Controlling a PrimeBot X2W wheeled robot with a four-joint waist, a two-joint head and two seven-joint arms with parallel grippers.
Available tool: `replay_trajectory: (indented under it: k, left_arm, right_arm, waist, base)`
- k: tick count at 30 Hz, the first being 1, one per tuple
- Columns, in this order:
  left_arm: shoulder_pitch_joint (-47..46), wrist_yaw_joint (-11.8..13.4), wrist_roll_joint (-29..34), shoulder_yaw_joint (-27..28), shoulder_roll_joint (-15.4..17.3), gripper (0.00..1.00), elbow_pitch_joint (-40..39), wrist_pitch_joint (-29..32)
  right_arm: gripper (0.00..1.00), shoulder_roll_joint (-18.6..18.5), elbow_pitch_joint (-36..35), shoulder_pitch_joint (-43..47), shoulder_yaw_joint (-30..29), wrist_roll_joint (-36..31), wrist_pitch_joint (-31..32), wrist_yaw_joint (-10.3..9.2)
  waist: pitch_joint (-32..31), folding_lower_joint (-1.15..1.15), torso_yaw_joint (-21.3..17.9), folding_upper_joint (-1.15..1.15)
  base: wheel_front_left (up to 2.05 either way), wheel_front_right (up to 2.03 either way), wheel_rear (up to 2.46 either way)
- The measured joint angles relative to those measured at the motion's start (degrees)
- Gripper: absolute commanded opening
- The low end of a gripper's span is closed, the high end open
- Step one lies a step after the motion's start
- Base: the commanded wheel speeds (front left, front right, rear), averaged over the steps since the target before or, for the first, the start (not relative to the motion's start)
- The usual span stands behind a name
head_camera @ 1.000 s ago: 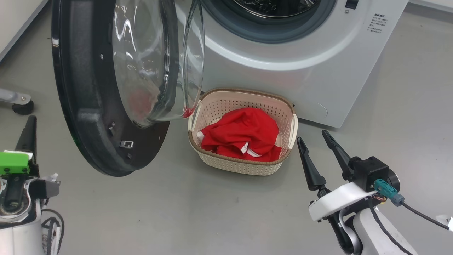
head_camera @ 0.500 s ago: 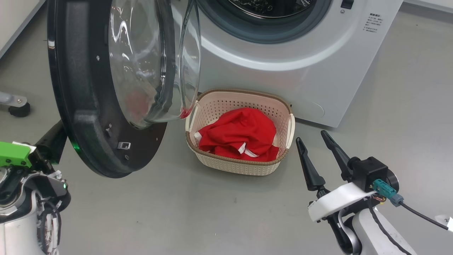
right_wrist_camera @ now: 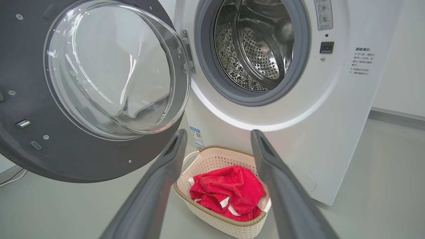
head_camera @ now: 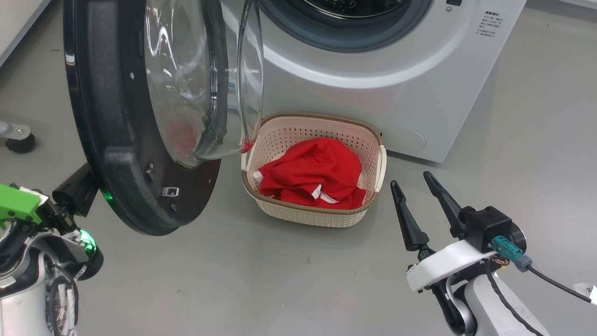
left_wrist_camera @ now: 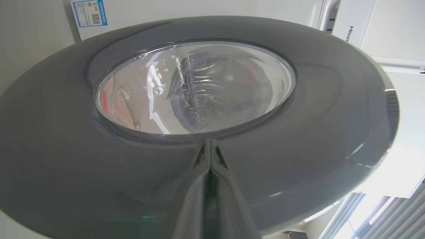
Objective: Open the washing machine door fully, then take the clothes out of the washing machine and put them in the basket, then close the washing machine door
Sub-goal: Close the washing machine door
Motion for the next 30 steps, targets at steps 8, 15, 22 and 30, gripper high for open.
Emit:
replay_trajectory:
  k: [8, 15, 22, 30]
  left_arm:
    - [2.0, 0.0, -1.1, -1.3, -0.4, 0.00, -2.0, 2.6]
    - [3.7, 0.0, -1.7, -3.5, -1.5, 0.00, -3.4, 4.1]
    - [4.7, 0.2, -3.7, -3.9, -1.7, 0.00, -4.3, 4.1]
    - [5.0, 0.4, -4.7, -5.0, -2.0, 0.00, -5.1, 4.1]
  right_arm:
    - [1.00, 0.0, 0.0, -0.4, 0.2, 0.0, 0.0, 0.01]
    - [1.00, 0.1, 0.0, -1.1, 0.4, 0.0, 0.0, 0.01]
    - [1.00, 0.2, 0.0, -1.3, 0.6, 0.0, 0.0, 0.02]
    - [1.00, 0.4, 0.1, -1.6, 0.7, 0.0, 0.0, 0.01]
  waist:
    - [0.4, 0.00, -1.7, 0.00]
    - [0.9, 0.00, -3.7, 0.00]
    - [1.1, 0.00, -6.0, 0.00]
    - [1.7, 0.00, -10.5, 0.00]
  base:
    - [0.00, 0.00, 0.00]
    - [0.00, 0.00, 0.00]
    - [0.00, 0.00, 0.00]
    - [0.00, 0.00, 0.00]
